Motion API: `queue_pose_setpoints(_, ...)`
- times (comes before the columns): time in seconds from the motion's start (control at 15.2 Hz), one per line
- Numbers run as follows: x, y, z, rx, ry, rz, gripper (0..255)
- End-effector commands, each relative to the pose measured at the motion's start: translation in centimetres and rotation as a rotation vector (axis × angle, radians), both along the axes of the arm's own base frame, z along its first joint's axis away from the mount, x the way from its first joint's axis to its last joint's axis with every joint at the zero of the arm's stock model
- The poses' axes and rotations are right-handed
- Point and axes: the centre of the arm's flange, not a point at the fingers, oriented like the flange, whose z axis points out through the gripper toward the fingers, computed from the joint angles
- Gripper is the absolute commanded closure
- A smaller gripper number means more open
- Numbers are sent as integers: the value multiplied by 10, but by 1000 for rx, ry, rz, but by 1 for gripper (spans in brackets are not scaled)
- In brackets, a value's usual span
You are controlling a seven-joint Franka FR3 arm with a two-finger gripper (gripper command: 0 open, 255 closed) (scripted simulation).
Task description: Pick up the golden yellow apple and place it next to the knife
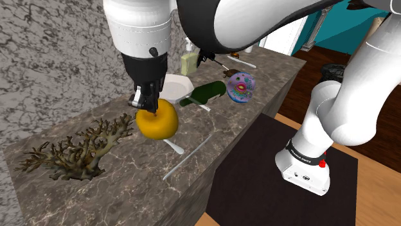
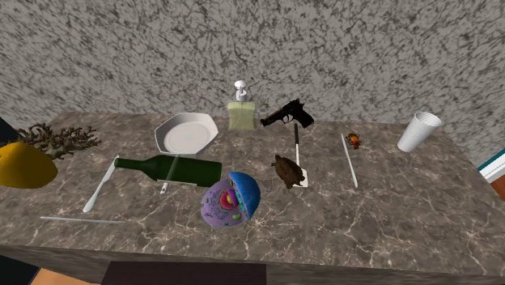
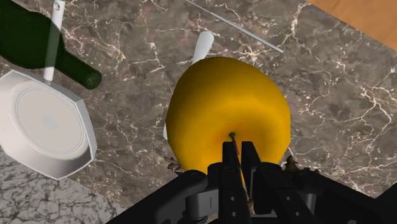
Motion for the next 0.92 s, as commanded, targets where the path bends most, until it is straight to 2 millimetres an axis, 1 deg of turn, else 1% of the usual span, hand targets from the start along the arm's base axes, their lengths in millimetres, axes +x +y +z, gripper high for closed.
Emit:
queue_pose_setpoints(0.0, -1, 0, -10, 1, -1, 0, 255)
queue_pose_setpoints(0.86, -1, 0, -79, 1, -1, 0, 255)
